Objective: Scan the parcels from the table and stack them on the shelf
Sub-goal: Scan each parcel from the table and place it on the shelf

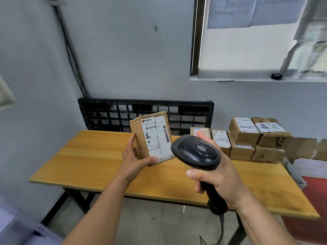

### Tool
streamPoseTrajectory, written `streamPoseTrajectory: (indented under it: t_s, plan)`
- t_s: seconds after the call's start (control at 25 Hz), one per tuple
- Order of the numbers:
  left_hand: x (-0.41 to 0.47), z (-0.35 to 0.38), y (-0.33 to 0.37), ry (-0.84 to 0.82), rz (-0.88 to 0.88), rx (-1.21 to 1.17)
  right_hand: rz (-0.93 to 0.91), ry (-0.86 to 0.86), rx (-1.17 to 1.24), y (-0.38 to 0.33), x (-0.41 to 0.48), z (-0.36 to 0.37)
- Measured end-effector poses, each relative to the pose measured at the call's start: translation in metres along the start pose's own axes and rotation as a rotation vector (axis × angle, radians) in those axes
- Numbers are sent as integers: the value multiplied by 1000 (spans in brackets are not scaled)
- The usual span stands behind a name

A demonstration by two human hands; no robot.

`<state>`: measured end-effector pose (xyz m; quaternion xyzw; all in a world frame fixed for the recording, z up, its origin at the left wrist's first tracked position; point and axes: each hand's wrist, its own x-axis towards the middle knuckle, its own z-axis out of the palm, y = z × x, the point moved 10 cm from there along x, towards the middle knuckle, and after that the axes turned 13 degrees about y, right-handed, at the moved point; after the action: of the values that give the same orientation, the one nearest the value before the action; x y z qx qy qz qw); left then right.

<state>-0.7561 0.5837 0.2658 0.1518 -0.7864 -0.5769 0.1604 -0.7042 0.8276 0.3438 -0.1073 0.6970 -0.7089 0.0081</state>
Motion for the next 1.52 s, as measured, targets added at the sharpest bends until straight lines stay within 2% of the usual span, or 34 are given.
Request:
streamPoseTrajectory:
  t_s: [0.2,0.56,1.0,1.52]
  plan:
    - [-33,-62,23,-96,8,-1,7,-99,-15,-4,-38,21]
    - [-37,-189,49,-137,-4,303,-28,-320,-35,-25,-60,110]
    - [-42,-314,34,-41,-37,349,-30,-401,-56,-22,-59,221]
    - [-59,-415,10,107,-84,348,-75,-519,-41,-40,-60,313]
